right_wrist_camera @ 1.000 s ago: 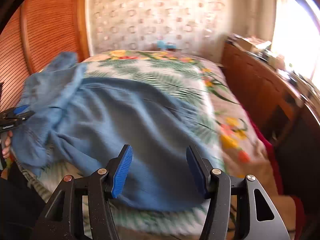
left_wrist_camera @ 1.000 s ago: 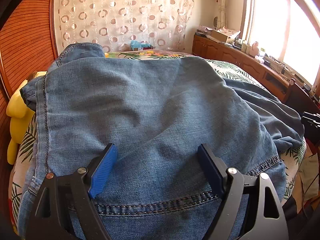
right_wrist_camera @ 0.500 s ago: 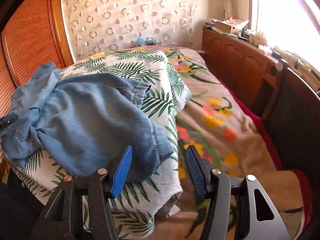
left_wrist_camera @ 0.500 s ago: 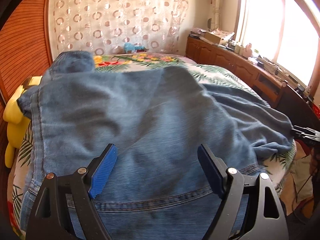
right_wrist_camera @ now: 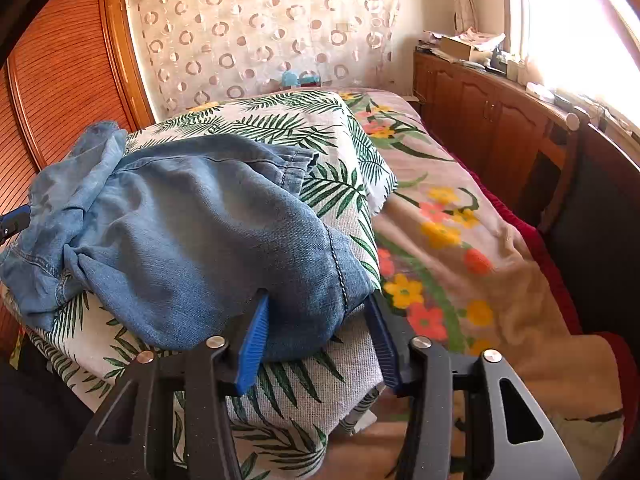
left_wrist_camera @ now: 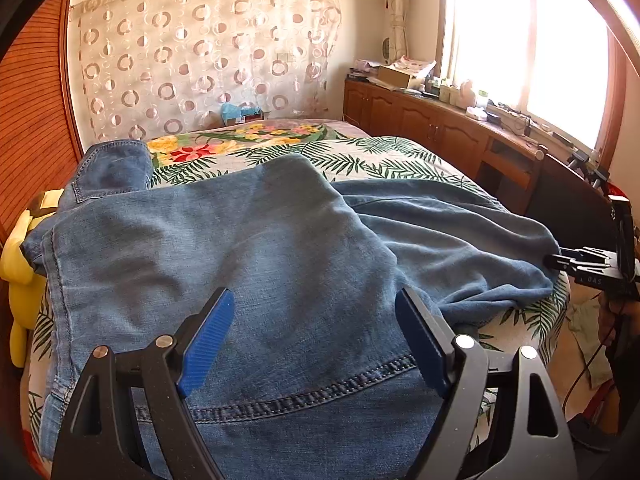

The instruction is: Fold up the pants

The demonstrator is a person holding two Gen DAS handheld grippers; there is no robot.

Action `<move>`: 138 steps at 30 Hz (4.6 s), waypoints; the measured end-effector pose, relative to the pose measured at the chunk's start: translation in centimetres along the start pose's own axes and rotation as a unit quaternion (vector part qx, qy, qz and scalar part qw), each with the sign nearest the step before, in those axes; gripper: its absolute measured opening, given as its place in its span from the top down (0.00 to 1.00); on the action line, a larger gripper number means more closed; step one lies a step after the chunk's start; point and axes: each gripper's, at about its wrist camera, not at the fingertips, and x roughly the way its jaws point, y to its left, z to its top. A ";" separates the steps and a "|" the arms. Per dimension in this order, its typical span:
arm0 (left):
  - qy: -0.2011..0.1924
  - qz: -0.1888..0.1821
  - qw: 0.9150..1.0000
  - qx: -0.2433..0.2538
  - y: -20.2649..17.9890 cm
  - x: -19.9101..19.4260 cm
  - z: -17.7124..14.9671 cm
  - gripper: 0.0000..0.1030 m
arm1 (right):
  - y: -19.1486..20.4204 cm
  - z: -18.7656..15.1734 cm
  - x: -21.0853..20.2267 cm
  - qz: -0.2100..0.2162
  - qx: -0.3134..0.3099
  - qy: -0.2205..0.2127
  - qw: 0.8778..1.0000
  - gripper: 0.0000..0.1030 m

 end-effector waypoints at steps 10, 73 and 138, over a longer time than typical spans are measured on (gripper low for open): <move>-0.005 0.008 1.000 -0.015 0.6 -0.8 -0.3 0.19 | 1.4 0.7 -0.5 0.053 -0.019 -0.018 0.998 0.89; 0.000 0.013 0.999 -0.053 8.2 0.5 -0.9 0.50 | 19.8 8.0 2.9 0.205 -0.128 0.015 0.970 0.49; -0.007 0.017 0.991 -0.130 11.5 -9.7 -8.3 0.75 | 44.9 20.1 10.3 0.295 -0.262 0.060 0.917 0.89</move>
